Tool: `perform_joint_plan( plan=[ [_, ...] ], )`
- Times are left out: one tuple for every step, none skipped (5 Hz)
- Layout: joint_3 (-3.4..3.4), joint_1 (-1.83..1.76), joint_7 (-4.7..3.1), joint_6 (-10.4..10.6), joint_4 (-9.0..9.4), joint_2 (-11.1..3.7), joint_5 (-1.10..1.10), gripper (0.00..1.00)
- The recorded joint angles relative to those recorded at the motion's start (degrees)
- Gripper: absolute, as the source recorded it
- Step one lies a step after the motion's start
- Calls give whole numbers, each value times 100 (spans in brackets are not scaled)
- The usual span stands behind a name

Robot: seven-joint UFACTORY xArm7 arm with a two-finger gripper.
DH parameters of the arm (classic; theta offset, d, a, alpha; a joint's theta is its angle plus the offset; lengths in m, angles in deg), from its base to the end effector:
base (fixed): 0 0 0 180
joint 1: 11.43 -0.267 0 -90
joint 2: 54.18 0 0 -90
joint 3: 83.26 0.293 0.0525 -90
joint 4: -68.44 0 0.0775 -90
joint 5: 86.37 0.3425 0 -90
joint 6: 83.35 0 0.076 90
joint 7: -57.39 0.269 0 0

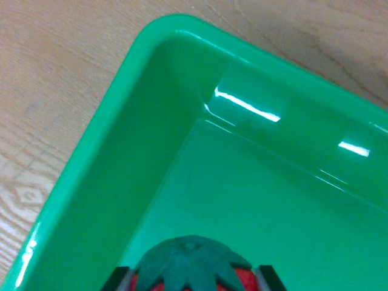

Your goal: Pick fruit

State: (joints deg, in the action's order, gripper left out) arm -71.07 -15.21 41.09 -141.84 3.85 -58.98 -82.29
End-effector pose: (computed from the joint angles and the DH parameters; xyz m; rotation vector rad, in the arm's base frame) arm 0.4712 0.1500 0.1836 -2.9574 -0.7959 -0.0375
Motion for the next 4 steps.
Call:
perform_joint_plan(
  plan=[
    [0,0,0,0,0,0,0,100],
    [4,11,-1,-259,-142,120,20,100],
    [4,11,-1,-259,-142,120,20,100],
    [8,22,-2,-514,-280,237,39,100]
  ],
)
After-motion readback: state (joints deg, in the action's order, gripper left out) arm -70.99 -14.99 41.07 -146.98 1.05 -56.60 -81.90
